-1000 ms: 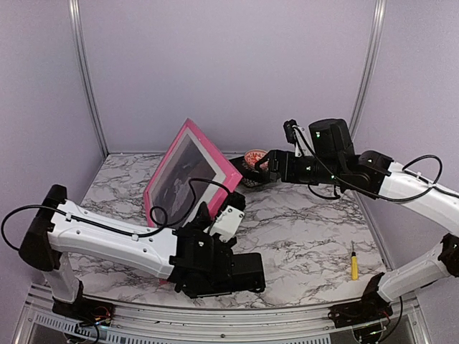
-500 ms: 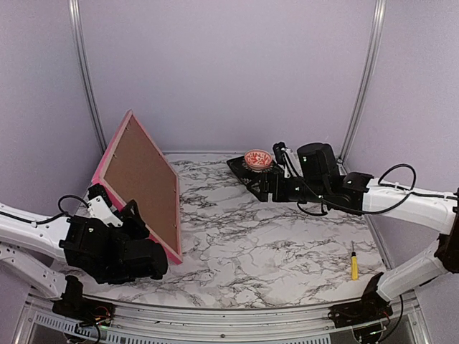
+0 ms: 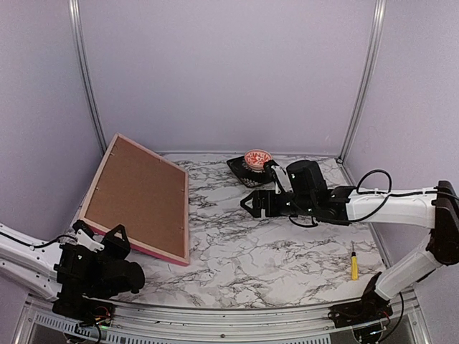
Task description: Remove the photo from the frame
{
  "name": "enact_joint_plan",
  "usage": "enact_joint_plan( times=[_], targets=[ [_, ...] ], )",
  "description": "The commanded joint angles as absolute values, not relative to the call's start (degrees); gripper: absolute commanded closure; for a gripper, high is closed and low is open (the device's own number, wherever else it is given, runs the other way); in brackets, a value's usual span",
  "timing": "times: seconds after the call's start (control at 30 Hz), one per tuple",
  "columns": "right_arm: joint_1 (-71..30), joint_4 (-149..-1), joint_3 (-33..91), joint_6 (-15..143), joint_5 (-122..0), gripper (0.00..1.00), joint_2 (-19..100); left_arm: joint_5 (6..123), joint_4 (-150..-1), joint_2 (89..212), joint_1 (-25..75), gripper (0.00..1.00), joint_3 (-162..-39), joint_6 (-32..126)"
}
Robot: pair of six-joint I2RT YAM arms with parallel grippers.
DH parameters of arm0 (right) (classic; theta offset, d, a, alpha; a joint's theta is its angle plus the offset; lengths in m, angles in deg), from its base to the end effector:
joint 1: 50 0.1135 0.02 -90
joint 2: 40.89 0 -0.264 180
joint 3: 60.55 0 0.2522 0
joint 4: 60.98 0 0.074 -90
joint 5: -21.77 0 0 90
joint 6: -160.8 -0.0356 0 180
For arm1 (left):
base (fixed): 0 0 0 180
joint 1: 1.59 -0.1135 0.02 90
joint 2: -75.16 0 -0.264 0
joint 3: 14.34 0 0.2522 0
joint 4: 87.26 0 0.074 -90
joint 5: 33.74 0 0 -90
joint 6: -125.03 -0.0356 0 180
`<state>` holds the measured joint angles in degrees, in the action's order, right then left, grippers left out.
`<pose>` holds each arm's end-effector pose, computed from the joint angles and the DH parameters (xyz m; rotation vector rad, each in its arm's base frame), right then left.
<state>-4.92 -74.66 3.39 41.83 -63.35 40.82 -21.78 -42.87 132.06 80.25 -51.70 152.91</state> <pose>0.2206 0.2255 0.2407 -0.3666 2.2088 0.8318 0.0557 -0.1428 0.1772 -0.8650 1.5835 -0.6506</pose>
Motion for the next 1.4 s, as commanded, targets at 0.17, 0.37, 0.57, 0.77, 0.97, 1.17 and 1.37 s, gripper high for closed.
enact_joint_plan(
  times=[0.17, 0.37, 0.57, 0.77, 0.97, 1.17, 1.37],
  targets=[
    [-5.32, -70.75, 3.73, 43.72, -60.47, 0.05, 46.31, -2.77, -60.7, 139.65, 79.66, 0.76, -47.78, 191.03],
    [-5.27, -68.76, 6.49, 43.96, -59.24, 0.04, 53.98, 0.35, -66.5, 143.08, 79.7, 0.48, -46.17, 191.36],
    [-5.48, -67.7, 11.13, 43.27, -57.75, 0.04, 61.64, 3.31, -64.09, 142.13, 81.03, 0.17, -45.33, 191.09],
    [-5.98, -70.49, 10.5, 43.76, -62.68, 0.04, 59.71, 12.99, -46.94, 134.38, 82.32, 0.01, -49.61, 176.34],
    [-7.74, -76.7, 5.8, 42.93, -70.27, 0.02, 51.37, 18.17, -36.14, 128.57, 77.87, 0.01, -55.32, 145.92],
    [-9.78, -91.51, 0.18, 34.35, -83.34, 0.01, 38.77, 21.79, -36.05, 128.92, 61.18, 0.01, -67.3, 103.81],
    [-13.18, -106.81, -4.95, 23.26, -88.76, 0.01, 29.51, 38.52, -43.44, 132.17, 43.85, 0.01, -73.28, 79.03]
  ],
)
